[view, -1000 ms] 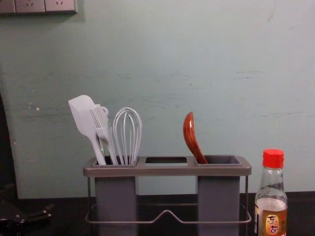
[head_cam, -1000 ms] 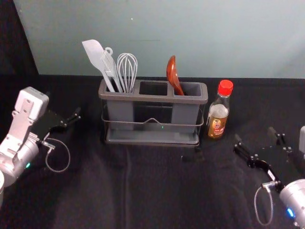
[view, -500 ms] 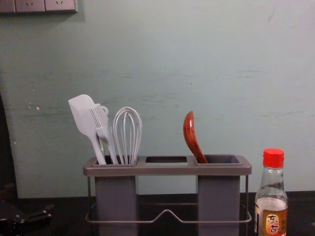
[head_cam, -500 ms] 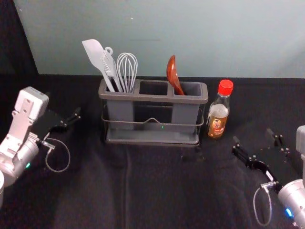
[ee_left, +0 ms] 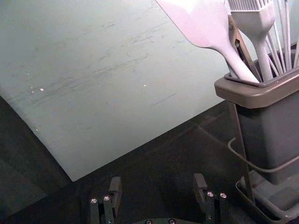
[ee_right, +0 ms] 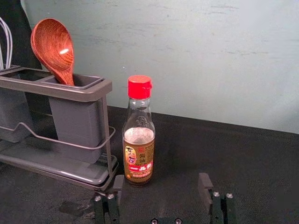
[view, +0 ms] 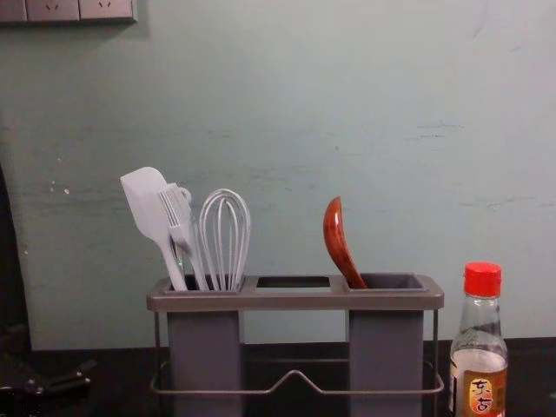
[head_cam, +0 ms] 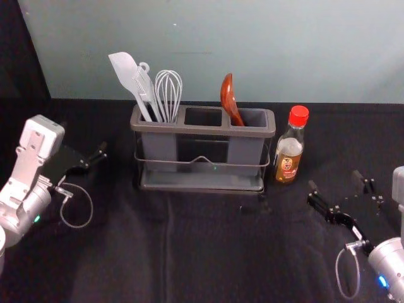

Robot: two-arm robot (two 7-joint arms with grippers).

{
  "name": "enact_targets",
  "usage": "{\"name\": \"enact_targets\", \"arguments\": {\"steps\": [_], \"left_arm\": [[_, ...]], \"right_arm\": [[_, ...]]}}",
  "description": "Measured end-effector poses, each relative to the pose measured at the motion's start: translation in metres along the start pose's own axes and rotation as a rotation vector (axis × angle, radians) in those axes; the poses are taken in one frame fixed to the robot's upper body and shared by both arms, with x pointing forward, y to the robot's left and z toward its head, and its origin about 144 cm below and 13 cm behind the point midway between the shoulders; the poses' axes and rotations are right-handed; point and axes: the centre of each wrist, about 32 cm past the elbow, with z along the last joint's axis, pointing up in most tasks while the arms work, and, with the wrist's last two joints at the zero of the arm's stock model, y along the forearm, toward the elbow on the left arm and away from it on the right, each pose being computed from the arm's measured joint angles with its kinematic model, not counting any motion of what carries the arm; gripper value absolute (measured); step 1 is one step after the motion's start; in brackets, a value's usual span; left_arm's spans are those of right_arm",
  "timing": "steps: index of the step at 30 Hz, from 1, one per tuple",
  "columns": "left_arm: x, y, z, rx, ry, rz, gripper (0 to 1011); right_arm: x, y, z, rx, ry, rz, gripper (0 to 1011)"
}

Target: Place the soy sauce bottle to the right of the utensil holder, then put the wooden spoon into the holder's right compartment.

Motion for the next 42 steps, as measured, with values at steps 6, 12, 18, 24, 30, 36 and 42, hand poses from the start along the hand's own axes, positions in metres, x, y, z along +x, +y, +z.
{"name": "enact_targets", "arguments": {"steps": [6, 12, 18, 24, 30, 36, 42], "left_arm": [[0.0, 0.0, 0.0, 0.0, 0.0, 0.0, 1005], [0.0, 0.0, 0.0, 0.0, 0.0, 0.0, 1005], [0.0, 0.0, 0.0, 0.0, 0.0, 0.0, 1005], [0.0, 0.0, 0.0, 0.0, 0.0, 0.0, 1005], [0.0, 0.0, 0.0, 0.0, 0.0, 0.0, 1005], [0.0, 0.0, 0.0, 0.0, 0.0, 0.0, 1005], [0.0, 0.0, 0.0, 0.0, 0.0, 0.0, 1005]], "right_arm": [[-0.0001, -0.0001, 0.0, 0.0, 0.0, 0.0, 1002], [-0.0001, -0.0001, 0.0001, 0.0, -0.001, 0.0, 1002], [-0.0001, -0.0001, 0.0002, 0.001, -0.001, 0.0, 1002], [-0.0001, -0.0001, 0.0002, 0.001, -0.001, 0.0, 1002], [-0.0001, -0.0001, 0.0002, 0.002, -0.001, -0.001, 1002], [-0.0001, -0.0001, 0.0002, 0.002, -0.001, -0.001, 1002], [-0.0002, -0.0001, 0.0001, 0.002, -0.001, -0.001, 1002]]}}
